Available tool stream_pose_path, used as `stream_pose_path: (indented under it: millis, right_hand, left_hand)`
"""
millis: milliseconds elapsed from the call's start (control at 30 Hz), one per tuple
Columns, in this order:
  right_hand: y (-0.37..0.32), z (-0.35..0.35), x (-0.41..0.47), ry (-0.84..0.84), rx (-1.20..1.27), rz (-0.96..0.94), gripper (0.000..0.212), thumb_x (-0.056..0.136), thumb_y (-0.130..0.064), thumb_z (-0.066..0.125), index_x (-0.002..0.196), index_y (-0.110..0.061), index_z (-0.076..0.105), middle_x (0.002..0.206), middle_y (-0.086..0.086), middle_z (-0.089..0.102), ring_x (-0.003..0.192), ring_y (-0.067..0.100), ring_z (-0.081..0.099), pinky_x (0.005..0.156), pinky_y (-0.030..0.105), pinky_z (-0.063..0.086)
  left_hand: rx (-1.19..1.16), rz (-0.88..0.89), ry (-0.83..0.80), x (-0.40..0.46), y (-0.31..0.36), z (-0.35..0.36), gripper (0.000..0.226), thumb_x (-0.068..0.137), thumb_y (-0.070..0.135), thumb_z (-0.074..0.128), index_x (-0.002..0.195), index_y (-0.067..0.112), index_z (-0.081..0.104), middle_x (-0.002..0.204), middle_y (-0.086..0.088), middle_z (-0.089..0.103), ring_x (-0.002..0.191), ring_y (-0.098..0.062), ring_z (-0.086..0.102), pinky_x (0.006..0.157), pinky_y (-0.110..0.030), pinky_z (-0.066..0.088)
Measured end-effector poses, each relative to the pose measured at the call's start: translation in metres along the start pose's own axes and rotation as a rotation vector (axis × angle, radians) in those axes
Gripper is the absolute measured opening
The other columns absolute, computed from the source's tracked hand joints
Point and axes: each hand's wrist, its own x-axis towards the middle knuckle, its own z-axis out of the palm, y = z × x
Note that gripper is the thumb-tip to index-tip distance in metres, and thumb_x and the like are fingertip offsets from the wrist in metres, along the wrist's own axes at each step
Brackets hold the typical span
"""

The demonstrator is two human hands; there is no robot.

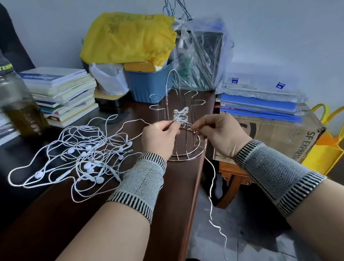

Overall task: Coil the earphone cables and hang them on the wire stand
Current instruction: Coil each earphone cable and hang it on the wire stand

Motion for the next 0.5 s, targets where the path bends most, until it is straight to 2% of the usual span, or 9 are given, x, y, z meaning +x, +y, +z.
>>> stream_pose_path:
  millis: [67, 133, 200, 300, 400, 500]
  right_hand:
    - [-0.002, -0.002, -0.01, -0.035, 0.082, 0.003, 0.036, 0.087, 0.01, 0.046, 0.088, -0.015, 0.072, 0.082, 0.006, 0.07, 0.05, -0.003, 0.053, 0.05, 0.008, 0.041]
    - [-0.002, 0.0, -0.019, -0.016, 0.118, -0.039, 0.034, 0.087, 0.011, 0.051, 0.087, -0.016, 0.072, 0.089, 0.007, 0.073, 0.062, -0.001, 0.06, 0.061, 0.008, 0.048]
    - [-0.002, 0.003, -0.027, 0.023, 0.166, -0.045, 0.022, 0.088, 0.0, 0.062, 0.087, -0.019, 0.072, 0.089, 0.008, 0.074, 0.07, 0.011, 0.063, 0.068, 0.016, 0.052]
    - [-0.003, 0.009, -0.035, 0.081, 0.338, 0.015, 0.01, 0.084, -0.008, 0.071, 0.082, -0.018, 0.072, 0.087, 0.017, 0.073, 0.07, 0.021, 0.059, 0.065, 0.02, 0.052]
    - [-0.004, 0.014, -0.041, 0.091, 0.494, 0.075, 0.007, 0.085, -0.01, 0.071, 0.079, -0.013, 0.071, 0.087, 0.028, 0.068, 0.072, 0.024, 0.055, 0.07, 0.035, 0.048]
    - [-0.002, 0.021, -0.044, 0.078, 0.632, 0.157, 0.012, 0.088, -0.011, 0.067, 0.076, -0.013, 0.067, 0.081, 0.013, 0.07, 0.08, 0.023, 0.063, 0.075, 0.036, 0.051]
  left_hand:
    - [0.04, -0.002, -0.011, -0.011, 0.0, -0.011, 0.025, 0.088, 0.032, 0.066, 0.063, 0.034, 0.065, 0.073, 0.003, 0.074, 0.061, -0.011, 0.059, 0.069, -0.034, 0.055]
    - [0.033, -0.012, -0.029, -0.022, 0.0, -0.021, 0.024, 0.088, 0.032, 0.066, 0.064, 0.034, 0.065, 0.074, 0.0, 0.074, 0.062, -0.014, 0.059, 0.063, -0.033, 0.054]
    - [0.017, -0.015, -0.051, -0.033, 0.001, -0.028, 0.018, 0.088, 0.03, 0.066, 0.071, 0.032, 0.069, 0.073, 0.005, 0.074, 0.062, -0.013, 0.059, 0.058, -0.029, 0.049]
    - [0.044, 0.008, -0.056, -0.045, 0.003, -0.033, 0.013, 0.091, 0.029, 0.063, 0.093, 0.024, 0.075, 0.077, 0.013, 0.073, 0.059, -0.001, 0.058, 0.063, -0.02, 0.049]
    - [0.051, 0.009, -0.039, -0.053, 0.004, -0.035, 0.016, 0.091, 0.023, 0.063, 0.095, 0.018, 0.077, 0.08, 0.007, 0.073, 0.067, -0.008, 0.06, 0.07, -0.026, 0.051]
    - [0.104, 0.007, 0.001, -0.057, 0.004, -0.037, 0.02, 0.09, 0.021, 0.061, 0.101, 0.017, 0.077, 0.072, 0.009, 0.07, 0.058, -0.008, 0.056, 0.055, -0.022, 0.045]
